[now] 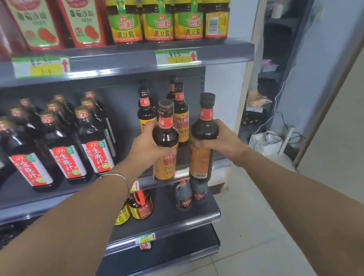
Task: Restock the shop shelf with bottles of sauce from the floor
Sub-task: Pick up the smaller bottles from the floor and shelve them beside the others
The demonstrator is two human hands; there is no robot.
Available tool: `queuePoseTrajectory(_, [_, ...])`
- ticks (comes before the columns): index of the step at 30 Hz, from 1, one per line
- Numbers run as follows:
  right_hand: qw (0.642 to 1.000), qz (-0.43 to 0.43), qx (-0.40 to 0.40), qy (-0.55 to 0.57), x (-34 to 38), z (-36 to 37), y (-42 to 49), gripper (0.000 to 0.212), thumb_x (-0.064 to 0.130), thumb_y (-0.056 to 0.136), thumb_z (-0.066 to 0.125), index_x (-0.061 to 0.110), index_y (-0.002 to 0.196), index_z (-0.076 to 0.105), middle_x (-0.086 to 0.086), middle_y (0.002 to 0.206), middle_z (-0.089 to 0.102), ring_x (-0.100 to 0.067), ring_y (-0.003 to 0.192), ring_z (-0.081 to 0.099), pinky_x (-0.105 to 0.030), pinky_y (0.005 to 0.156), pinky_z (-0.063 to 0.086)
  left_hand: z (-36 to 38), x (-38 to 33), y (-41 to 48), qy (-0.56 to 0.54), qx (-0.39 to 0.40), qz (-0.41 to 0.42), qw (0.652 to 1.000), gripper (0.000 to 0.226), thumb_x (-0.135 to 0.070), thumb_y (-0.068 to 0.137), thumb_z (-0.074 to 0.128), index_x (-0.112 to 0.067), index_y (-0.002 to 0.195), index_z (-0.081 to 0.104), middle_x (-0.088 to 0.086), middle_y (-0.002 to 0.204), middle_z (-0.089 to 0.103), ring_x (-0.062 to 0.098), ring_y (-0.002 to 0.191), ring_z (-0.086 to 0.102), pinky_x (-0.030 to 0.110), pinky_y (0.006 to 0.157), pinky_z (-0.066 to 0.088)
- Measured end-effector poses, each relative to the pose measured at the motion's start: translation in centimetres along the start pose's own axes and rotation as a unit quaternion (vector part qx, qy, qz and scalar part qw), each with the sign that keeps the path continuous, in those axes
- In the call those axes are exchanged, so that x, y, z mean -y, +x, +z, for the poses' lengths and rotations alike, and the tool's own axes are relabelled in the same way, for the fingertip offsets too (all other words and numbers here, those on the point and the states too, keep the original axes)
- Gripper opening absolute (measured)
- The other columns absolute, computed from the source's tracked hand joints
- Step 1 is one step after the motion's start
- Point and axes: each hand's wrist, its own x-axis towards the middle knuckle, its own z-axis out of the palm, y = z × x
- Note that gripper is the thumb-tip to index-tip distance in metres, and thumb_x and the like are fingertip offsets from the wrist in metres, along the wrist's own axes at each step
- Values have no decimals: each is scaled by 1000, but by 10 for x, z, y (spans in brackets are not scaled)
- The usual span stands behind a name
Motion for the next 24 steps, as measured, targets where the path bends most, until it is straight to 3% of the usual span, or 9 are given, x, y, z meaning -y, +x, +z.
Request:
queuePoseTrajectory(8, [999, -24, 21, -8, -15, 16, 80, 56, 18, 71, 79, 27, 112, 43, 6, 106, 59, -17, 104, 57, -31, 87, 44, -10, 32, 57, -31, -67, -30, 997, 69, -1, 68, 76, -19, 126, 43, -1, 109, 59, 18, 104, 55, 31, 91, 42])
queuePoseTrajectory(13, [998, -3, 58, -14, -36, 23, 128, 59, 25, 65, 81, 29, 113, 46, 5, 111, 63, -17, 106, 60, -37, 94, 48, -4, 51, 90, -57, -86, -58, 993, 64, 3, 67, 76, -22, 118, 46, 0, 108, 61, 19, 105, 57, 34, 92, 44])
queuePoseTrajectory(17, [995, -9, 95, -28, -58, 27, 163, 70, 42, 51, 84, 23, 113, 58, 2, 106, 70, -21, 102, 66, -48, 94, 52, 1, 65, 108, -62, -95, -82, 990, 67, 4, 66, 75, -20, 122, 47, 1, 109, 61, 18, 102, 57, 34, 91, 46])
queuePoseTrajectory(24, [987, -17, 160, 14, -55, 29, 186, 69, 20, 57, 80, 19, 120, 51, -5, 112, 66, -23, 110, 61, -45, 99, 47, -6, 72, 127, -86, -28, -97, 991, 69, -3, 70, 76, -27, 126, 44, 5, 122, 58, 21, 116, 55, 43, 102, 44])
